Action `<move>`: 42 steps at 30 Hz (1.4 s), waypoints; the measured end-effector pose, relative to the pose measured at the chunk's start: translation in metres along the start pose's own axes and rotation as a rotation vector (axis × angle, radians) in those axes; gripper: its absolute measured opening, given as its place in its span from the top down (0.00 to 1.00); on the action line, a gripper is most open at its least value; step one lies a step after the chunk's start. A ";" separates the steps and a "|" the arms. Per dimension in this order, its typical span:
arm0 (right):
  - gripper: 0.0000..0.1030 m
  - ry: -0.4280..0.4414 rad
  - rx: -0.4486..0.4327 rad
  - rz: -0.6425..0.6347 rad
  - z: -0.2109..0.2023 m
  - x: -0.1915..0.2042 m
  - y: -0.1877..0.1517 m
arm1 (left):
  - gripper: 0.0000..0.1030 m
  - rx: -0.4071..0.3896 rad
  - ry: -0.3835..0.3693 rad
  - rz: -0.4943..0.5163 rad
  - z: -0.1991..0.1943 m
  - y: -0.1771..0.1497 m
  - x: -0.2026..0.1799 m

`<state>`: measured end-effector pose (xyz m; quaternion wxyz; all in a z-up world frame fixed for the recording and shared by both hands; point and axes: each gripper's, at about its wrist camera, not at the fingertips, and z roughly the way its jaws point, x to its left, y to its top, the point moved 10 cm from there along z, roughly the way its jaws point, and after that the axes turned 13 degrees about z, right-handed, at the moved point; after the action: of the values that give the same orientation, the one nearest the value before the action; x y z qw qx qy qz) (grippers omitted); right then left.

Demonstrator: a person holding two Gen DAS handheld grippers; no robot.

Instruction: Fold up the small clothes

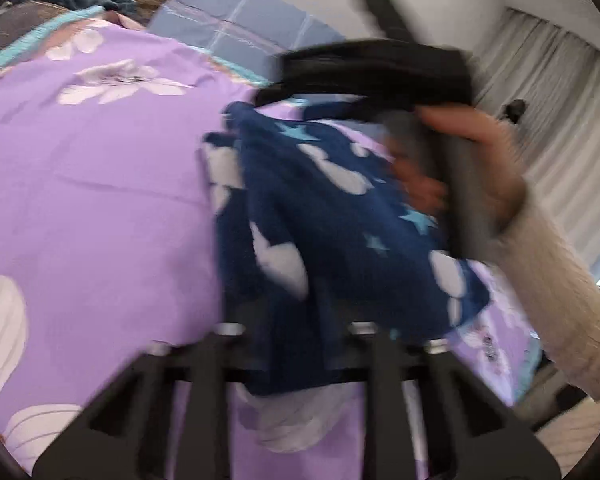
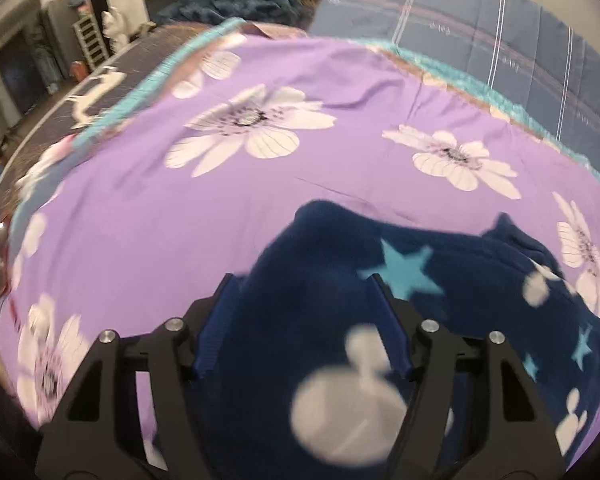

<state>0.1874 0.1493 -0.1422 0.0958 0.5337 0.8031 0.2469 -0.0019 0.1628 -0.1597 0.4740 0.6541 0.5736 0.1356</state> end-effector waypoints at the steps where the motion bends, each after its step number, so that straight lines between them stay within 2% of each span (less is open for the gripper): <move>1: 0.37 -0.017 0.009 0.001 0.009 0.002 0.003 | 0.86 0.000 0.001 0.002 0.000 0.001 0.000; 3: 0.37 -0.090 0.017 -0.029 0.029 0.004 0.008 | 0.85 0.021 -0.008 -0.004 0.006 -0.002 0.002; 5: 0.37 -0.145 0.035 -0.069 0.045 0.005 0.008 | 0.78 0.051 -0.027 -0.051 0.015 -0.007 0.009; 6: 0.48 -0.146 0.048 -0.076 0.051 0.006 0.008 | 0.78 0.050 -0.039 -0.063 0.016 -0.007 0.010; 7: 0.83 -0.127 0.065 -0.081 0.057 0.008 0.005 | 0.79 0.043 -0.051 -0.070 0.015 -0.006 0.010; 8: 0.90 -0.116 0.073 -0.074 0.058 0.008 0.005 | 0.87 0.037 -0.055 -0.067 0.014 -0.006 0.010; 9: 0.90 -0.102 0.056 -0.059 0.053 0.009 0.007 | 0.93 0.024 -0.068 -0.056 0.010 -0.004 0.007; 12: 0.91 0.013 -0.030 -0.031 0.019 0.025 0.018 | 0.94 -0.004 -0.053 -0.014 -0.007 -0.003 -0.001; 14: 0.91 0.058 -0.070 -0.048 0.001 0.037 0.022 | 0.94 0.024 -0.041 -0.008 -0.012 -0.012 -0.001; 15: 0.91 0.049 -0.070 -0.067 0.003 0.040 0.022 | 0.93 0.046 -0.035 -0.021 -0.008 -0.017 0.003; 17: 0.87 -0.032 -0.008 -0.119 0.034 0.039 0.014 | 0.93 0.097 -0.033 -0.038 0.004 -0.025 0.007; 18: 0.80 -0.084 0.054 -0.130 0.062 0.031 0.004 | 0.89 0.108 -0.023 -0.038 0.007 -0.025 0.008; 19: 0.76 -0.099 0.081 -0.120 0.075 0.027 -0.001 | 0.88 0.107 0.000 -0.029 0.007 -0.023 0.008; 21: 0.71 -0.038 0.035 -0.084 0.073 0.025 -0.001 | 0.86 0.103 0.019 -0.005 0.006 -0.022 0.006; 22: 0.59 -0.012 0.028 -0.074 0.065 0.025 0.000 | 0.84 0.100 0.026 0.003 0.004 -0.022 0.005; 24: 0.42 0.021 0.003 -0.053 0.037 0.023 0.001 | 0.81 0.097 0.028 0.002 0.000 -0.025 0.003; 26: 0.42 0.049 -0.072 -0.082 -0.003 0.022 -0.003 | 0.79 0.095 0.039 0.009 -0.003 -0.024 0.004; 28: 0.37 0.067 -0.130 -0.140 -0.037 0.019 -0.017 | 0.70 0.095 0.055 0.009 -0.004 -0.026 0.005; 29: 0.36 0.078 -0.157 -0.183 -0.055 0.019 -0.031 | 0.65 0.102 0.066 -0.003 -0.003 -0.029 0.008; 32: 0.35 0.081 -0.165 -0.299 -0.081 0.016 -0.078 | 0.63 0.107 0.045 -0.027 -0.002 -0.031 0.011; 35: 0.38 0.105 -0.129 -0.324 -0.084 0.013 -0.121 | 0.63 0.128 0.074 0.010 0.000 -0.034 0.008; 38: 0.41 0.034 -0.068 -0.252 -0.044 -0.007 -0.145 | 0.63 0.146 0.109 0.056 -0.002 -0.037 0.006; 40: 0.37 0.085 -0.107 -0.209 -0.039 -0.012 -0.146 | 0.64 0.142 0.112 0.054 -0.004 -0.037 0.005; 42: 0.39 0.111 -0.106 -0.182 -0.050 -0.012 -0.142 | 0.64 0.127 0.108 0.047 -0.011 -0.037 0.006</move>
<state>0.0565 0.0799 -0.1718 0.1014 0.4382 0.8383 0.3082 -0.0307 0.1690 -0.1851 0.3966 0.6879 0.5902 0.1453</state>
